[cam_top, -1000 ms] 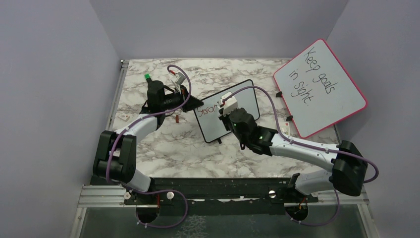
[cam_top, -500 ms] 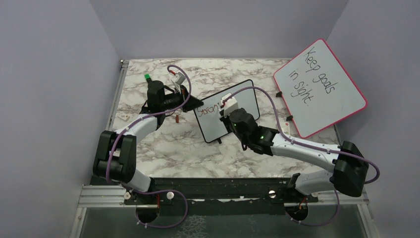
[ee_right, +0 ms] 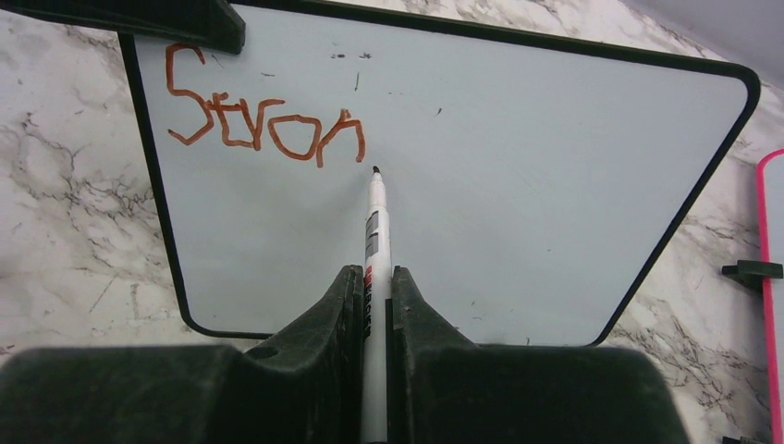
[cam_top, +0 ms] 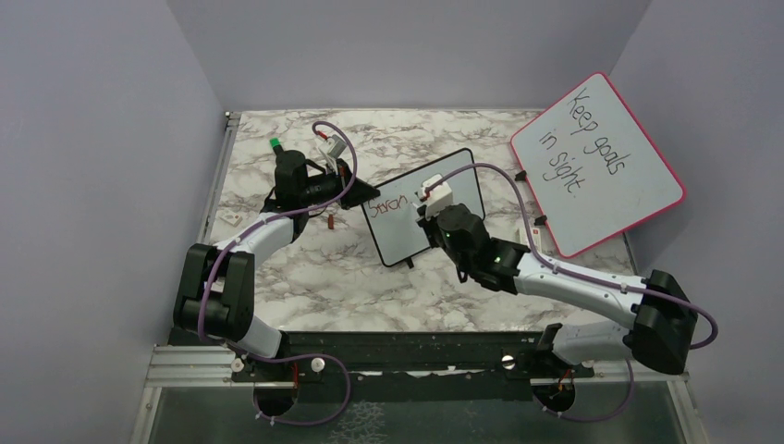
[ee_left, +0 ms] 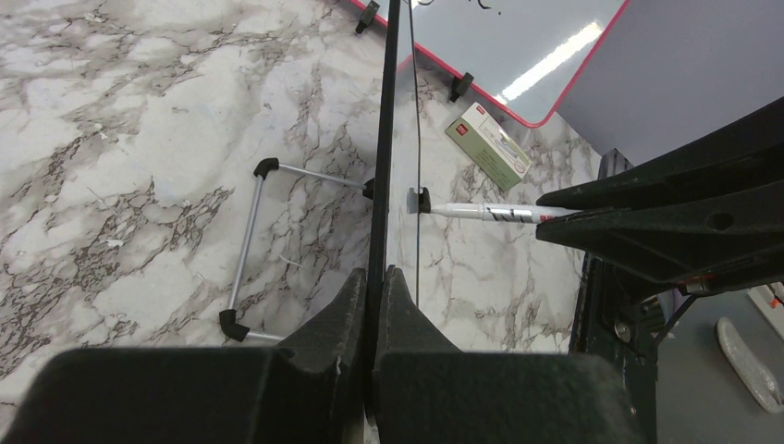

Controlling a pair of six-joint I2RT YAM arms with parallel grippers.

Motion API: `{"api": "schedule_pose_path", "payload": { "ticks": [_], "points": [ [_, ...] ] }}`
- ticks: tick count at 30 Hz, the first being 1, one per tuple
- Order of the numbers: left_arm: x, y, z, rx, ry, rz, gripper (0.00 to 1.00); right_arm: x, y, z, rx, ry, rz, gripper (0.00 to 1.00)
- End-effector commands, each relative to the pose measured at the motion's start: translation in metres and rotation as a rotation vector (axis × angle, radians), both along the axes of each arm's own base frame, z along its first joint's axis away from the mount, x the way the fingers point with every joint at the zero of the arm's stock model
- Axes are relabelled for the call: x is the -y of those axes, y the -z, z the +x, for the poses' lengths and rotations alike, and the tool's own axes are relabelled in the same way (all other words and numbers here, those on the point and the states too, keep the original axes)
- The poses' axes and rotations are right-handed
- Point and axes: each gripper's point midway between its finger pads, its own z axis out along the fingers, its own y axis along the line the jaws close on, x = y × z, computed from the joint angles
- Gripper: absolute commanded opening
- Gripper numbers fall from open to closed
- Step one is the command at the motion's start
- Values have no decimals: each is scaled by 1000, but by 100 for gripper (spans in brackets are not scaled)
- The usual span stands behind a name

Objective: Write a sentence on the whiteboard

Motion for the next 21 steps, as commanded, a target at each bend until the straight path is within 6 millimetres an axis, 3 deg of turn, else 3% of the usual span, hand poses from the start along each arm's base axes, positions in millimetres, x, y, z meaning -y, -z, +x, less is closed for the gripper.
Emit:
{"api": "schedule_pose_path", "payload": {
  "ticks": [1,6,12,21],
  "points": [
    [-4,35,1,-96,-54,68,0,4,-21,2,52,25,75,1],
    [-5,34,2,-94,-56,67,0,9,-28,2,91,43,123,1],
    [-5,34,2,-95,-55,68,0,12,-11,10,60,76,4,1],
    [-4,34,2,-94,-53,68,0,10,-16,12,66,61,88,1]
  ]
}}
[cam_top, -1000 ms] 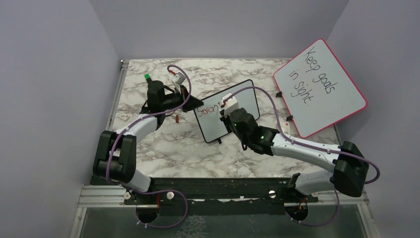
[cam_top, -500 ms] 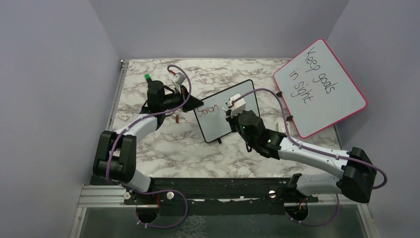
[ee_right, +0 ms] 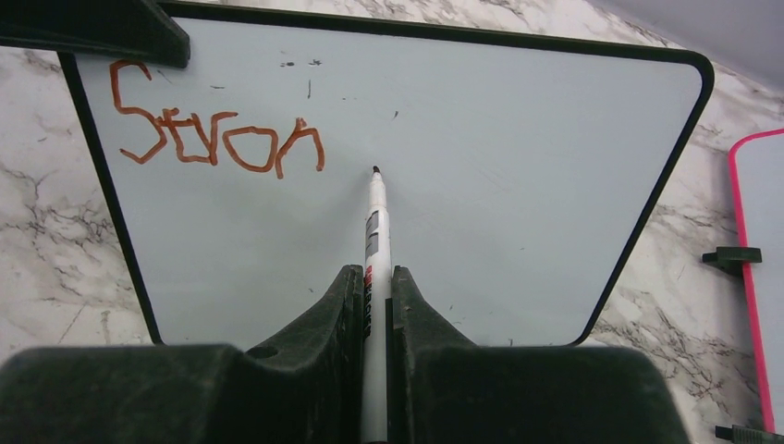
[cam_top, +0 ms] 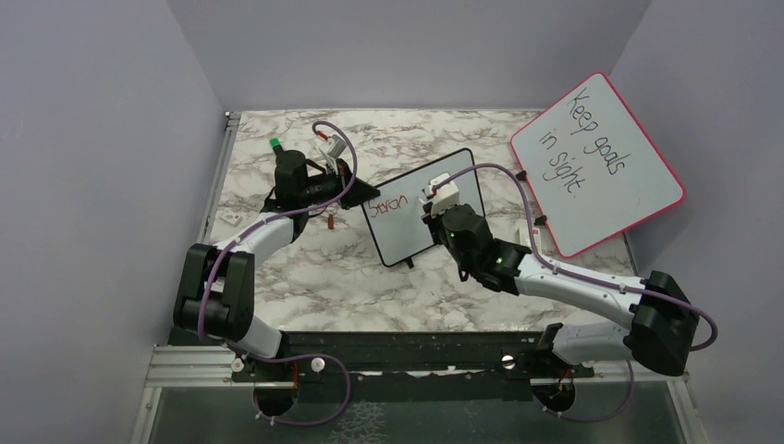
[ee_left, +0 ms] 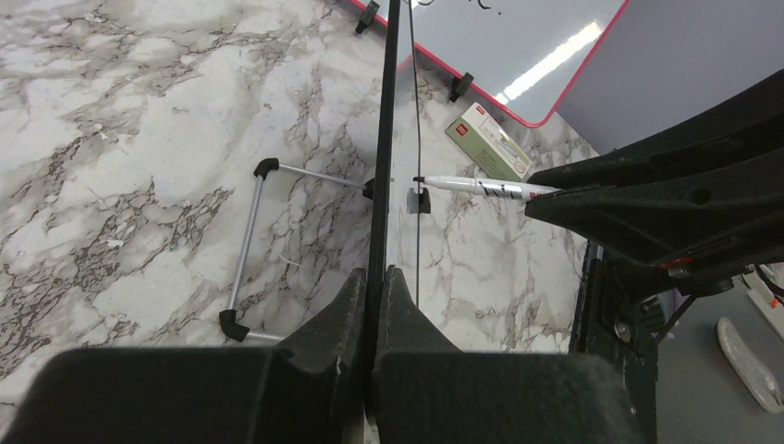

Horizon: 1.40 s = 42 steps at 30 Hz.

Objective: Write a sentence on the whiteboard

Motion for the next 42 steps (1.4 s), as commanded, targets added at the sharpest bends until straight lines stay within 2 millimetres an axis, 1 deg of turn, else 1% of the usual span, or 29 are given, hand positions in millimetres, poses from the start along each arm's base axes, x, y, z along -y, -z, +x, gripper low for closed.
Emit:
{"api": "schedule_pose_path", "payload": {
  "ticks": [1,5,9,14,22,37,42],
  "points": [
    [-4,34,2,-94,-53,68,0,-4,-14,4,31,0,54,1],
    [-4,35,1,-94,-52,68,0,-11,-16,3,41,-44,50,1],
    [-4,35,2,-95,-51,68,0,-17,-21,0,54,-85,68,1],
    [-4,35,2,-97,-49,68,0,-15,-23,4,64,-71,61,1],
    [-4,36,1,-98,-47,69,0,-14,-19,8,62,-41,42,1],
    [-4,36,0,-98,-43,68,0,-13,-18,16,77,-3,31,1],
    [-4,36,0,-97,-43,68,0,-17,-19,16,84,-19,43,1]
  ]
}}
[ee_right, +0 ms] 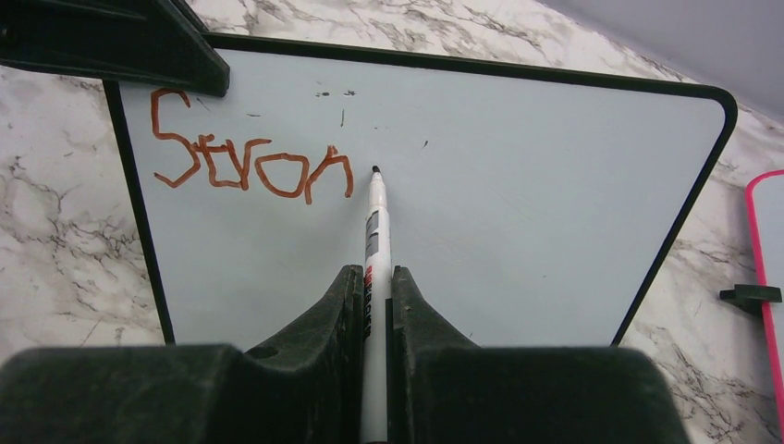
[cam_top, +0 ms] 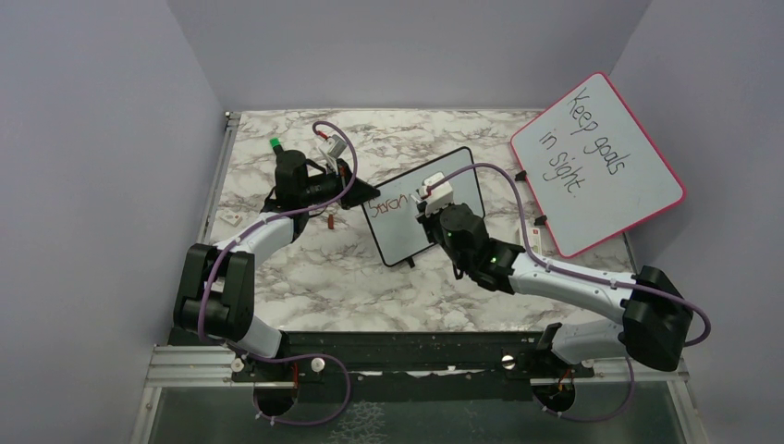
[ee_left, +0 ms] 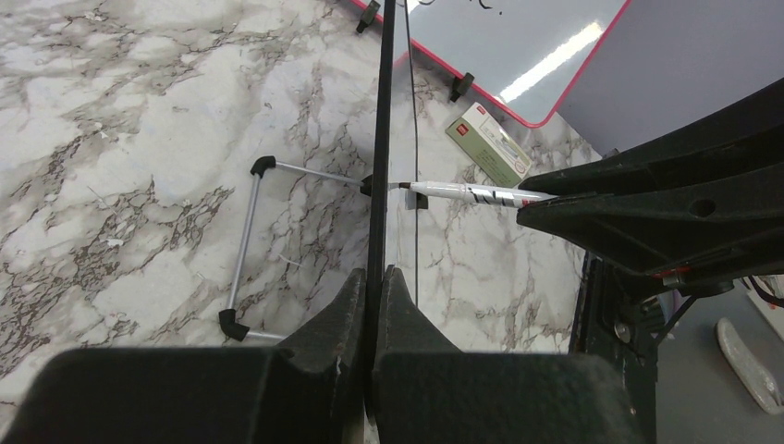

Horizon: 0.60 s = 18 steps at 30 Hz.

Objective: Write a sentence on the whiteboard

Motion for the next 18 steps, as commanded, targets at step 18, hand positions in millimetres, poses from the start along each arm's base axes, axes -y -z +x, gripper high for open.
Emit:
{"api": "schedule_pose_path", "payload": {
  "ticks": [18],
  "points": [
    [-4,36,0,-97,-45,68,0,-18,-19,3,42,-66,51,1]
  ]
}}
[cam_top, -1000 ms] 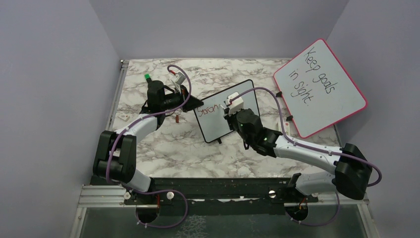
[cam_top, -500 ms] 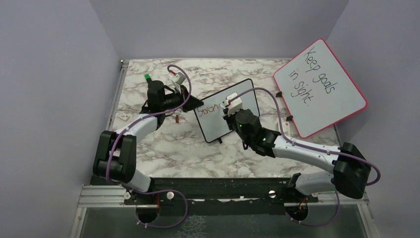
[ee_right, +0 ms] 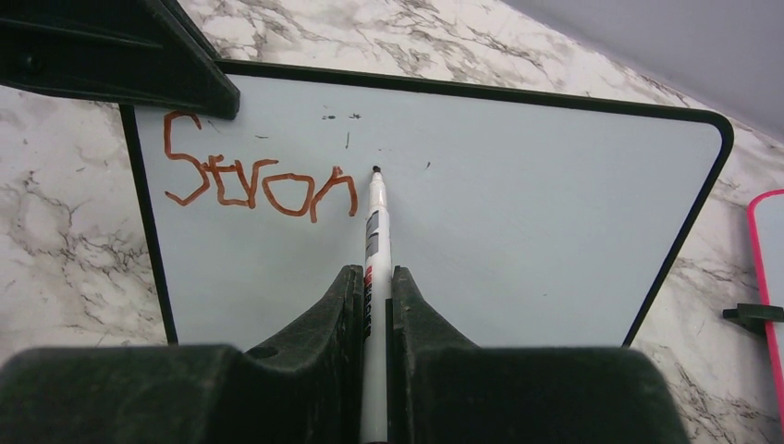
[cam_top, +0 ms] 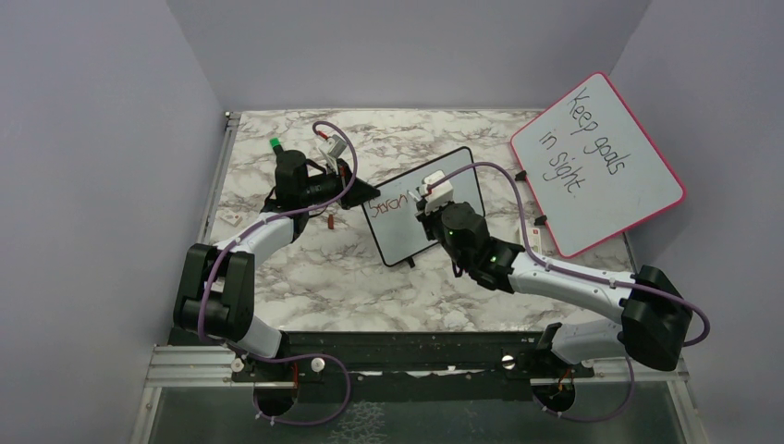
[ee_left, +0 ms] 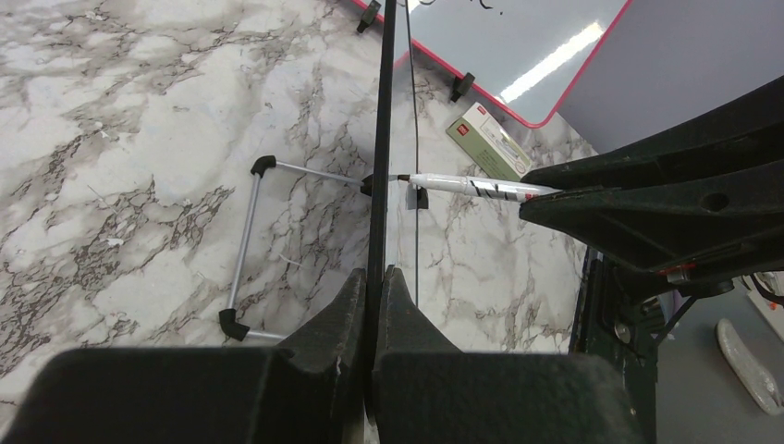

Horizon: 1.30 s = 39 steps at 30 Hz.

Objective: Write a sentence on the whiteboard

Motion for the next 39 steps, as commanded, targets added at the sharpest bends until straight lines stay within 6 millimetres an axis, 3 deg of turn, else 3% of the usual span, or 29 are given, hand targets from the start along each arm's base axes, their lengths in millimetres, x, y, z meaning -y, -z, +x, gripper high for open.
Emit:
{"api": "schedule_pose_path", "payload": {
  "ticks": [1,18,29,39],
  "points": [
    [-4,35,1,-95,-44,67,0,-13,-11,0,13,-57,21,1],
    [-4,34,1,-93,-44,67,0,0,17,-9,-69,-42,-46,1],
    [-4,35,1,-94,-44,68,0,17,19,-6,-59,23,-68,1],
    [-5,36,1,-98,-45,68,0,19,12,-1,-36,36,-43,1]
  ]
}}
